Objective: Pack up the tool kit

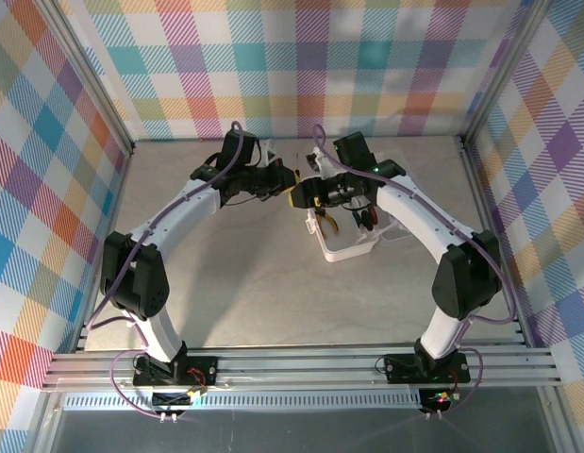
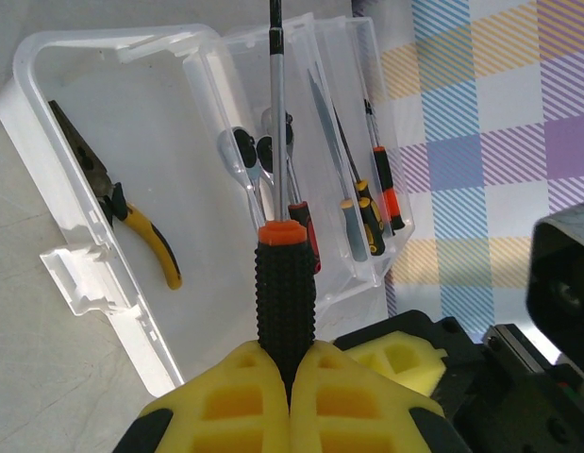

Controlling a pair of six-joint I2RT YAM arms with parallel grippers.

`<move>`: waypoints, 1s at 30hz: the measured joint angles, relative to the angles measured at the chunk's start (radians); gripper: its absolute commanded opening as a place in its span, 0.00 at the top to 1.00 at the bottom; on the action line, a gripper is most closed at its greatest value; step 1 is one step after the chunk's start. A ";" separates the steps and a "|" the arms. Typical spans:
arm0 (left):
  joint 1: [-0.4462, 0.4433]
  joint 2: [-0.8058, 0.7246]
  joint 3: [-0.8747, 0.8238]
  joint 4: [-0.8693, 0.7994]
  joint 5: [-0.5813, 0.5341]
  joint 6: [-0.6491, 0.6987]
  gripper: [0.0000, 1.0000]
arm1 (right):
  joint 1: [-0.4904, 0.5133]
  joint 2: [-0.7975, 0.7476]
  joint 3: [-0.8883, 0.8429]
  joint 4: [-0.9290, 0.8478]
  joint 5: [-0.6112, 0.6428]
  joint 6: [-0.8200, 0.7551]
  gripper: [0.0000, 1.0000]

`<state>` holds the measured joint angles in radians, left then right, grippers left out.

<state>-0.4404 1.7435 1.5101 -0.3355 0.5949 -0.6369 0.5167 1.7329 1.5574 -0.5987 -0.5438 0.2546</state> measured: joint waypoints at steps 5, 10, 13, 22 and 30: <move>-0.004 0.000 -0.001 0.004 0.006 0.000 1.00 | 0.002 0.019 0.014 0.000 0.001 0.006 0.59; -0.005 -0.006 -0.001 0.007 0.015 0.000 1.00 | 0.002 0.023 0.035 0.000 0.005 0.014 0.75; -0.005 -0.018 -0.001 0.006 0.011 0.000 1.00 | 0.001 0.023 0.036 -0.005 0.016 0.023 0.83; -0.005 -0.026 -0.003 0.003 -0.002 0.003 0.66 | -0.007 0.022 0.037 -0.015 0.038 0.016 1.00; -0.011 -0.034 0.026 -0.117 -0.056 0.092 0.06 | -0.114 -0.072 -0.033 -0.075 0.072 -0.043 1.00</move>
<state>-0.4511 1.7096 1.5356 -0.4526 0.5388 -0.5453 0.4030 1.6611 1.5246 -0.6735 -0.4717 0.2119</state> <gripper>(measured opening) 0.887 0.098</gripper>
